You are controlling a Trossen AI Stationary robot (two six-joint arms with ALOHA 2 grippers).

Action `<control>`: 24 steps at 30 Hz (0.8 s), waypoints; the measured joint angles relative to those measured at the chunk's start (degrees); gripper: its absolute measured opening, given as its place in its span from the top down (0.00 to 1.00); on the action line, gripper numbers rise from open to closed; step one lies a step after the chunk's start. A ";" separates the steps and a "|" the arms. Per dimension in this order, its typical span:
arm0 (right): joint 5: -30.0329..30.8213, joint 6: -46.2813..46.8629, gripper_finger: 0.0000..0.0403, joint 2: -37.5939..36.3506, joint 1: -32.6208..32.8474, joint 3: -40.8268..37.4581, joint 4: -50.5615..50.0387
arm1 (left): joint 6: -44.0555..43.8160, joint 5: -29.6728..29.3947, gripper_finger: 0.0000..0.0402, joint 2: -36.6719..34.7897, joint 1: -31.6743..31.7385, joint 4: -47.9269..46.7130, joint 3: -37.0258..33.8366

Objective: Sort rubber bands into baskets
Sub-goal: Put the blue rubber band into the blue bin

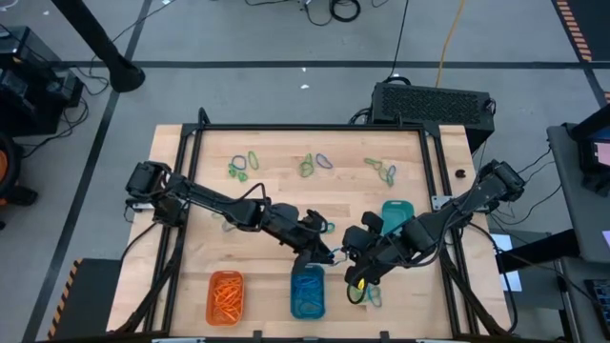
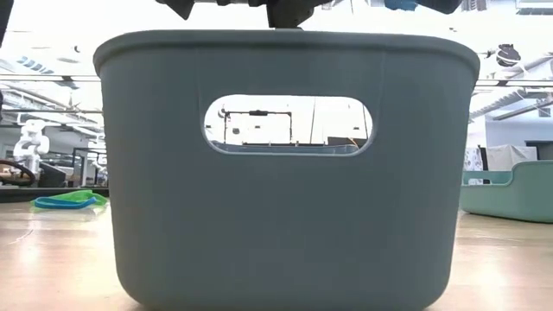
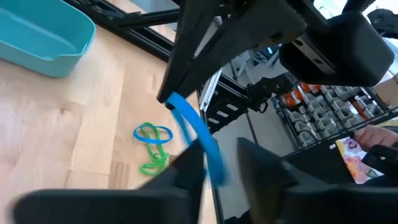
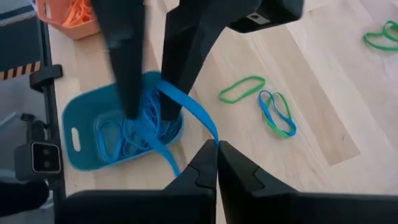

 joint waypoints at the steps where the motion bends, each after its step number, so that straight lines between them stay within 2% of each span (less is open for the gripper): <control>1: -0.10 -0.59 1.00 0.00 -0.01 0.01 0.01 | 0.46 0.00 0.81 0.00 0.08 -0.04 0.00; 3: -0.12 -1.56 1.00 0.00 -0.01 0.00 0.01 | 1.43 0.02 0.93 0.00 0.13 -0.04 0.00; 4: -0.11 -2.13 1.00 0.00 -0.01 0.01 0.01 | 1.67 0.02 0.96 0.00 0.13 -0.03 0.00; 10: -0.10 -4.42 0.89 0.00 -0.03 0.01 -0.03 | 1.80 0.88 0.99 -0.02 0.13 -2.74 0.02; 14: -0.25 -4.20 0.76 0.00 -0.03 0.00 -0.10 | 1.80 6.28 0.99 -0.49 0.01 -7.64 0.04; 19: -4.34 -4.59 0.62 -0.02 -0.05 -0.01 -0.58 | 1.86 13.87 0.99 -0.48 -1.43 -14.79 0.09; 24: -4.40 -4.26 0.54 -0.04 -0.08 0.00 -1.02 | 4.52 12.58 1.00 -0.44 -3.84 -21.59 0.09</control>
